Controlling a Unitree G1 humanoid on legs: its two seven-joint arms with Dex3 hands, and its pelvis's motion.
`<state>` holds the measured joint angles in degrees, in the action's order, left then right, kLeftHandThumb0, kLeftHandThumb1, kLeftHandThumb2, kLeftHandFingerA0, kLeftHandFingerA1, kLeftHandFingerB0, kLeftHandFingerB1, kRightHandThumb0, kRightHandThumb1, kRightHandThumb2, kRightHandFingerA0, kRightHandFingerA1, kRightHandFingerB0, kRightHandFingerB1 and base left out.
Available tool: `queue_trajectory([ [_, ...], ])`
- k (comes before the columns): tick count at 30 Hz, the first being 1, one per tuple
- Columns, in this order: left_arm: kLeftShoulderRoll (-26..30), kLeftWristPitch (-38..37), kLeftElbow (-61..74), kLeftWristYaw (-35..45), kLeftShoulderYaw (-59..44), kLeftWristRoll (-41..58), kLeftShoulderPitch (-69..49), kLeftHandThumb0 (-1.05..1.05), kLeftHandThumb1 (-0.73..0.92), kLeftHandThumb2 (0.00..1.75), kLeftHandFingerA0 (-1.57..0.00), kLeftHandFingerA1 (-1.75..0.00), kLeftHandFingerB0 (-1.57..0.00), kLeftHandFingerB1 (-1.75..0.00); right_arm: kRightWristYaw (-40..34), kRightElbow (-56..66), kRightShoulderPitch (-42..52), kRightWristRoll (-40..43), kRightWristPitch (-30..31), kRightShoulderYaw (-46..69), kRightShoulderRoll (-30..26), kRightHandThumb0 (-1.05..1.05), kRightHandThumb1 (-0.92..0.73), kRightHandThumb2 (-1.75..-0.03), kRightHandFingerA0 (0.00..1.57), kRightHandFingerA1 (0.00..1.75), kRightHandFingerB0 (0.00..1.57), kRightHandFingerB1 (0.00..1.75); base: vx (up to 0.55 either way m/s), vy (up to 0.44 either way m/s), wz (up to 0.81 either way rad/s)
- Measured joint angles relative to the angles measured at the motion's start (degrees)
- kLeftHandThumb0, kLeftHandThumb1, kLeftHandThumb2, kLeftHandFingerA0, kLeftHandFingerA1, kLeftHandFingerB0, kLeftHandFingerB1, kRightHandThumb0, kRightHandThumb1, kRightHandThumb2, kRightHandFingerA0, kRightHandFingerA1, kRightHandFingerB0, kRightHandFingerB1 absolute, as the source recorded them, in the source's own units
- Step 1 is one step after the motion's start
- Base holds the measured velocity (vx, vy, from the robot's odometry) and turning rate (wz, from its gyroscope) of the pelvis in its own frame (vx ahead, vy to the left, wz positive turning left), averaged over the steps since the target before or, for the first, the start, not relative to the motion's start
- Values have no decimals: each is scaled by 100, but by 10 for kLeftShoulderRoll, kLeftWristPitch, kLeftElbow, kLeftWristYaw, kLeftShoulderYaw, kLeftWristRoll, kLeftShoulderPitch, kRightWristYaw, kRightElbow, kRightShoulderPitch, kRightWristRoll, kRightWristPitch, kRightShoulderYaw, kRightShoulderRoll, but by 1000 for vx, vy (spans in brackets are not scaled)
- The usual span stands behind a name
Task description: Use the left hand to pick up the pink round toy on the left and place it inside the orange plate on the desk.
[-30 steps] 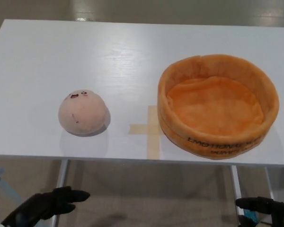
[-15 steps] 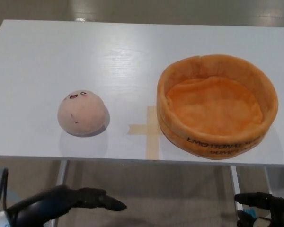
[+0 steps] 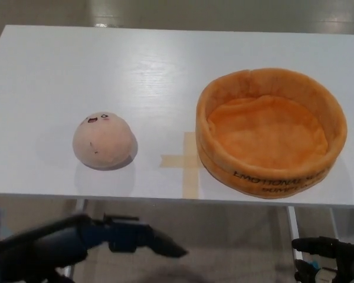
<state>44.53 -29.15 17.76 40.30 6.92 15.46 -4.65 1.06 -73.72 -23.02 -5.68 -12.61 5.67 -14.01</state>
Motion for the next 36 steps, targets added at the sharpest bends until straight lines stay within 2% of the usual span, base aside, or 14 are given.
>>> queue_trajectory([
  [3,-27,0,17,-9,-38,20,27,-16,47,56,-8,-26,-18,-29,0,0,-1,0,0,0,0,-21,-62,-58,79,55,69,50,0,0,0],
  [5,-57,0,5,-29,-73,25,80,-16,38,66,0,-15,-5,-31,0,-1,-1,0,0,0,-1,-21,-61,-58,79,55,71,52,0,0,0],
  [11,-87,-2,-86,-55,-83,-11,166,-23,36,63,0,-1,-6,-29,0,-1,-1,0,0,0,-1,-21,-60,-57,80,56,69,51,0,0,0],
  [21,-95,-2,-240,-110,-63,-112,271,-30,33,62,0,0,-7,-29,0,-1,-2,0,0,0,-1,-21,-62,-58,78,55,69,50,0,0,0],
  [23,-95,-2,-269,-123,-54,-132,285,-35,32,62,0,0,-5,-22,0,-1,-2,0,0,0,-1,-22,-61,-58,80,57,70,51,0,0,0],
  [24,-95,-2,-277,-127,-51,-138,289,-31,38,52,0,0,-4,-26,0,-1,-2,0,0,0,-1,-22,-60,-57,82,59,71,52,0,0,0],
  [25,-95,-1,-296,-136,-44,-153,299,-31,38,52,0,0,-4,-26,0,-1,-2,0,0,0,-1,-22,-60,-57,82,59,71,52,0,0,0],
  [26,-95,0,-306,-141,-39,-161,304,-33,32,61,0,0,-7,-24,0,-1,-2,0,0,0,-1,-22,-60,-57,81,57,71,52,0,0,0],
  [29,-95,2,-338,-157,-23,-187,320,-33,32,61,0,0,-7,-24,0,-1,-3,0,0,0,-1,-22,-60,-57,81,57,71,52,0,0,0],
  [30,-95,4,-356,-167,-13,-200,328,-35,37,52,0,0,-5,-26,0,-1,-3,0,0,0,-1,-21,-61,-58,79,56,70,51,0,0,0],
  [31,-95,4,-358,-168,-12,-202,329,-35,37,52,0,0,-5,-26,0,-1,-3,0,0,0,-1,-21,-61,-58,79,56,70,51,0,0,0],
  [32,-95,6,-379,-181,-1,-219,339,-39,30,63,0,0,-7,-23,0,-1,-3,0,0,0,-1,-22,-61,-57,80,57,70,51,0,0,0],
  [35,-95,9,-408,-199,16,-242,351,-39,30,63,0,0,-8,-27,0,0,-3,0,0,0,-1,-21,-61,-57,79,56,71,52,0,0,0],
  [36,-95,11,-422,-207,24,-252,357,-37,30,65,0,-9,-8,-30,0,-1,-3,0,0,0,-1,-21,-61,-57,81,57,70,51,0,0,0],
])
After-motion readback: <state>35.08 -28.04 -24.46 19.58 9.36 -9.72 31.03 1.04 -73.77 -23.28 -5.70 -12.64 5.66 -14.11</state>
